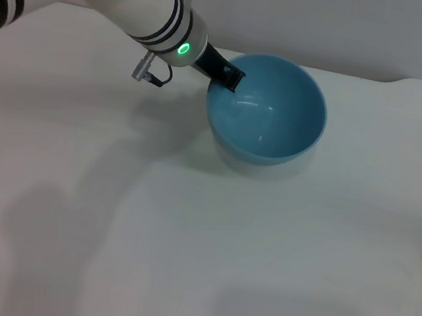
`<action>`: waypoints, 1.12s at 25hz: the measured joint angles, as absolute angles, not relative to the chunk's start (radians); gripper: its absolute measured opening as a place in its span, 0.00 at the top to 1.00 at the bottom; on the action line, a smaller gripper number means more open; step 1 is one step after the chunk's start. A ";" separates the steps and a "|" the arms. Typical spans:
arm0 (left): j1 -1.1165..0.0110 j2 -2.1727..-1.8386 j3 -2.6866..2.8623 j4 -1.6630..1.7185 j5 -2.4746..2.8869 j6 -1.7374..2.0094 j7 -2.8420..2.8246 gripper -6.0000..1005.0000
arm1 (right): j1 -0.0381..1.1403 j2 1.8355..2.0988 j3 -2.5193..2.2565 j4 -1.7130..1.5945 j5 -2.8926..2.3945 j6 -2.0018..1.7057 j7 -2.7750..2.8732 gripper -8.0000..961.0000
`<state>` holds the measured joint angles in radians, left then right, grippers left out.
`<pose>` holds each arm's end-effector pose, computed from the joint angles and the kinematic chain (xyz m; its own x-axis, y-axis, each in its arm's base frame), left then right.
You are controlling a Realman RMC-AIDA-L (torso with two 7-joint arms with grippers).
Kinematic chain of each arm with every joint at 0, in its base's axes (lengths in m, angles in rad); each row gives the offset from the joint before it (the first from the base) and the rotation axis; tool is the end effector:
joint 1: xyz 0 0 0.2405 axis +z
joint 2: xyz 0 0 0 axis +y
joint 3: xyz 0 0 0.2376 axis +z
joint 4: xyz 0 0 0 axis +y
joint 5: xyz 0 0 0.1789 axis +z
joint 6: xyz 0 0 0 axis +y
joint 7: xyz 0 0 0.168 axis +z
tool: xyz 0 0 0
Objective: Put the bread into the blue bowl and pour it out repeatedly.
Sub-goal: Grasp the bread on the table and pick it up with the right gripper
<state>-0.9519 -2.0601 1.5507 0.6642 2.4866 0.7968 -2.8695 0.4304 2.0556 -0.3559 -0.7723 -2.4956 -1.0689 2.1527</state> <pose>-0.1630 0.4169 -0.0711 0.6734 0.7263 0.1383 0.6525 -0.4958 -0.5731 0.3833 0.3046 0.0579 0.1834 -0.7647 -0.6178 -0.9209 0.0862 -0.3801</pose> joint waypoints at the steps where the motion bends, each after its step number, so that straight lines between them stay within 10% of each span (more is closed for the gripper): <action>1: -0.950 -2.060 1.551 0.664 2.487 0.796 -2.869 1.00 | 0.431 2.056 -0.356 -0.772 -2.495 -1.069 2.153 0.28; 8: -0.942 -2.060 1.551 0.671 2.487 0.794 -2.869 1.00 | 0.438 2.058 -0.357 -0.774 -2.491 -1.070 2.144 0.63; 28: -0.968 -2.058 1.557 0.667 2.492 0.833 -2.867 1.00 | 0.439 2.066 -0.393 -0.960 -2.296 -1.253 2.123 0.87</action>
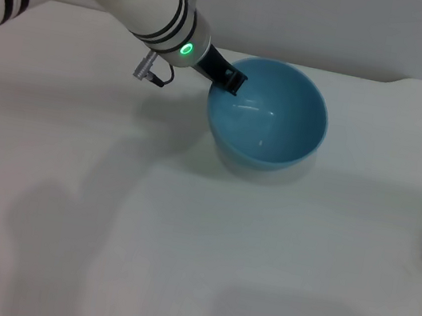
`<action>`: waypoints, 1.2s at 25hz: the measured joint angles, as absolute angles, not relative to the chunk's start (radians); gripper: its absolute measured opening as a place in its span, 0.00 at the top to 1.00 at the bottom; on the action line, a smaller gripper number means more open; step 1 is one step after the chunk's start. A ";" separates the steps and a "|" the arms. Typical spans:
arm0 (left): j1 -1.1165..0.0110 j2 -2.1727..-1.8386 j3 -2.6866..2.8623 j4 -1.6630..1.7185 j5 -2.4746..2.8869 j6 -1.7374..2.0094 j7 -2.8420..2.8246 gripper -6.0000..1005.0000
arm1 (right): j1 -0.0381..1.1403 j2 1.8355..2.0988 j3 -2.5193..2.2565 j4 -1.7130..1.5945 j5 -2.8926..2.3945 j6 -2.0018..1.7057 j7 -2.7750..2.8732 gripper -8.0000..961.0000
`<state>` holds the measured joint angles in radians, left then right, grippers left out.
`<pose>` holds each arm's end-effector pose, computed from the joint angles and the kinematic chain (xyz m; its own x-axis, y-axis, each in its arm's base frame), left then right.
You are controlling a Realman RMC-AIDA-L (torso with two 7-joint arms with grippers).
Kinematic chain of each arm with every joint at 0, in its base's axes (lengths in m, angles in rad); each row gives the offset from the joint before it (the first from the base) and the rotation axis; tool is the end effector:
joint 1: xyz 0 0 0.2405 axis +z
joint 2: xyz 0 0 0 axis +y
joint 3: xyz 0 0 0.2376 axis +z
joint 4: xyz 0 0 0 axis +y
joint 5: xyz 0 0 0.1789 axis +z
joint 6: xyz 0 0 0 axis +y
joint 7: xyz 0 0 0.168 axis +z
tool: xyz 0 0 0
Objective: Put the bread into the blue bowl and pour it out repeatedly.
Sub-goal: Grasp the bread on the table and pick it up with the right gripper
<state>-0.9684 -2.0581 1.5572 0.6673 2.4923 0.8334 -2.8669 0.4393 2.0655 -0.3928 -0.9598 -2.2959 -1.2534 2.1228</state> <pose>-0.1593 0.4149 -0.0720 0.6814 0.7249 0.1014 0.6362 -0.5181 -0.5718 0.3276 0.3303 0.0880 0.3097 -0.6594 -0.6850 -0.9416 -0.1122 -0.3176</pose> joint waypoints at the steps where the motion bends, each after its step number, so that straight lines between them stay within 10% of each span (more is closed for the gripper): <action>1: -0.969 -2.059 1.557 0.667 2.492 0.834 -2.867 1.00 | 0.441 2.065 -0.393 -0.962 -2.294 -1.257 2.123 0.91; 8: -0.961 -2.060 1.551 0.664 2.493 0.833 -2.867 1.00 | 0.419 2.037 -0.386 -0.906 -2.298 -1.264 2.131 0.99; 22: -0.958 -2.062 1.558 0.664 2.487 0.832 -2.867 1.00 | 0.352 2.027 -0.365 -0.858 -2.327 -1.210 2.128 0.71; 30: -0.950 -2.066 1.558 0.663 2.487 0.826 -2.870 1.00 | 0.374 2.014 -0.378 -0.751 -2.339 -1.087 2.103 0.35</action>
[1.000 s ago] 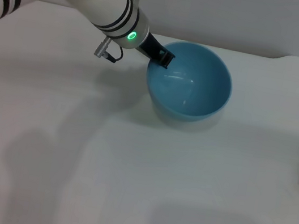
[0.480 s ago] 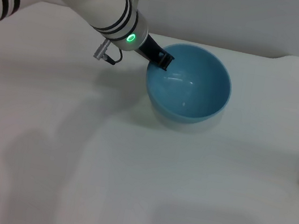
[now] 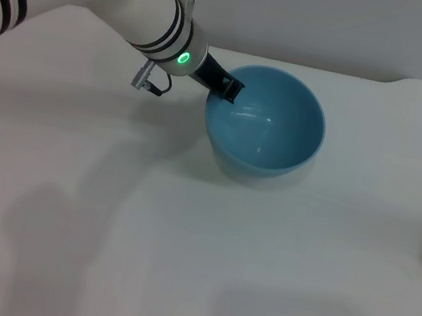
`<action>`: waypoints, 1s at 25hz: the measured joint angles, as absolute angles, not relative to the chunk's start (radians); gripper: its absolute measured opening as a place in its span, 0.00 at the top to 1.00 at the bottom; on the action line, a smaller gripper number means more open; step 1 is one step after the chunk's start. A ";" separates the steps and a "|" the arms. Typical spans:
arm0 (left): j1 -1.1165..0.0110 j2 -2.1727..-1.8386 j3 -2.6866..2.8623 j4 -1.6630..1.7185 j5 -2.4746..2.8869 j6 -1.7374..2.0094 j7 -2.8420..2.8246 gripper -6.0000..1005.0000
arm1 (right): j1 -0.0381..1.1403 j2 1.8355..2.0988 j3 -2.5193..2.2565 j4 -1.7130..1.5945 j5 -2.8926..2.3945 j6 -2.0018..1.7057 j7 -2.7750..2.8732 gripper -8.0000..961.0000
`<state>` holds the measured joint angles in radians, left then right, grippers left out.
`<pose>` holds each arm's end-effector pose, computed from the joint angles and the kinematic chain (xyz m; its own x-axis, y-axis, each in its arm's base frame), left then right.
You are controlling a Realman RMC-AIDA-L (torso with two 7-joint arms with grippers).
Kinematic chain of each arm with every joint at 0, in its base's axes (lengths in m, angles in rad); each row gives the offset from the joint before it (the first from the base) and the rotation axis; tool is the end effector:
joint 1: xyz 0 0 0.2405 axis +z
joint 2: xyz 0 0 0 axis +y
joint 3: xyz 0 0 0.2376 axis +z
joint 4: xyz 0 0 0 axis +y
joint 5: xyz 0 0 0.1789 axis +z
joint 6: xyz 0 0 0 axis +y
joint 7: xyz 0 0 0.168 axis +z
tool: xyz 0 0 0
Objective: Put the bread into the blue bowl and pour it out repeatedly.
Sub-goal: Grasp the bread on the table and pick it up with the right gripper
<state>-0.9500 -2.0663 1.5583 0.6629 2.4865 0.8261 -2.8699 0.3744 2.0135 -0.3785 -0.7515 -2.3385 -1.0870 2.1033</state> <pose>-0.1656 0.4101 -0.0759 0.6637 0.7403 0.1073 0.6540 -0.5047 -0.5635 0.3885 0.2992 0.0763 0.1756 -0.7079 -0.6841 -0.9384 0.0896 -0.3337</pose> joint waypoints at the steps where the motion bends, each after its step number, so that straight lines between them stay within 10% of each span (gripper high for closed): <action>1: -0.950 -2.066 1.558 0.663 2.486 0.826 -2.871 1.00 | 0.380 2.016 -0.379 -0.739 -2.337 -1.069 2.085 0.31; 25: -0.939 -2.069 1.557 0.663 2.485 0.821 -2.876 1.00 | 0.461 2.032 -0.394 -0.597 -2.346 -0.904 2.047 0.30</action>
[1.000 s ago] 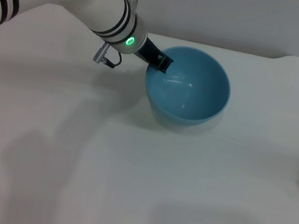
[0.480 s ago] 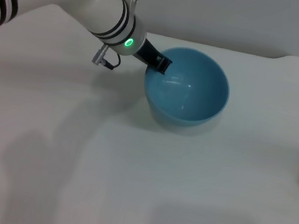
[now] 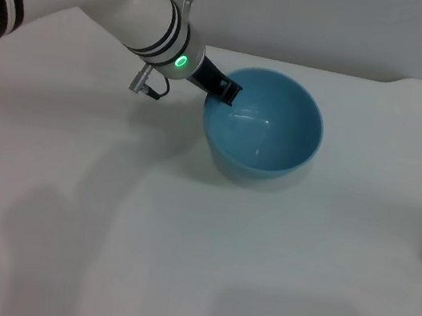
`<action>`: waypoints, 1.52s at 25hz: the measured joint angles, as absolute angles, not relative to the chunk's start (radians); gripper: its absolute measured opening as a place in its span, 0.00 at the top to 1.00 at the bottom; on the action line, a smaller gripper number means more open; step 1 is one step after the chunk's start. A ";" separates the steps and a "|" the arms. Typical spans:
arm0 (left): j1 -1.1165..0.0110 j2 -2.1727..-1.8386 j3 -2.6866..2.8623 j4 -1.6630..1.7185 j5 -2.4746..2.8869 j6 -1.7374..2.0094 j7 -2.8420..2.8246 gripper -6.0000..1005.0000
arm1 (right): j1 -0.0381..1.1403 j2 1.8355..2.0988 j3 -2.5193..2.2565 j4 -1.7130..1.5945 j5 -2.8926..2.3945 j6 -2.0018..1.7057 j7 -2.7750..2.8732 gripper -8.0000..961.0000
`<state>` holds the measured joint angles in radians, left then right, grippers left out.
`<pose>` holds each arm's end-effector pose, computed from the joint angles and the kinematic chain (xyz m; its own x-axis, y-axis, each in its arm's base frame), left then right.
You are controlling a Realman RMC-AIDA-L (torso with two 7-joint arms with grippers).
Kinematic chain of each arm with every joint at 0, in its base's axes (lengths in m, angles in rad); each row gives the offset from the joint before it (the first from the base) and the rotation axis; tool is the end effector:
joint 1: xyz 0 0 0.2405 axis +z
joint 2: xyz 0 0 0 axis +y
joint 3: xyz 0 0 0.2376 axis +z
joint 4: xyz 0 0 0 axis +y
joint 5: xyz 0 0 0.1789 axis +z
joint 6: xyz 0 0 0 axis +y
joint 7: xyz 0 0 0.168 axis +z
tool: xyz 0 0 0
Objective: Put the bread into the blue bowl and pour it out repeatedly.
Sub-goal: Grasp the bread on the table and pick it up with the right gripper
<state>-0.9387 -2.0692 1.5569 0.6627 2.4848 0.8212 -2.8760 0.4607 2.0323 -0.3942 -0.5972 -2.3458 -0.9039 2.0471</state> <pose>-0.1691 0.4082 -0.0769 0.6514 0.7498 0.1160 0.6663 -0.4922 -0.5602 0.3830 0.3227 0.0433 0.1971 -0.7166 -0.6690 -0.9265 0.0871 -0.3662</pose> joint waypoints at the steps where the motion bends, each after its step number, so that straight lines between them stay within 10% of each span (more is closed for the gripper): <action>1: -0.938 -2.069 1.556 0.663 2.484 0.821 -2.876 1.00 | 0.464 2.034 -0.394 -0.595 -2.346 -0.900 2.047 0.30; 38: -0.967 -2.066 1.559 0.663 2.484 0.866 -2.871 1.00 | 0.471 2.058 -0.429 -0.902 -2.140 -1.244 2.056 0.61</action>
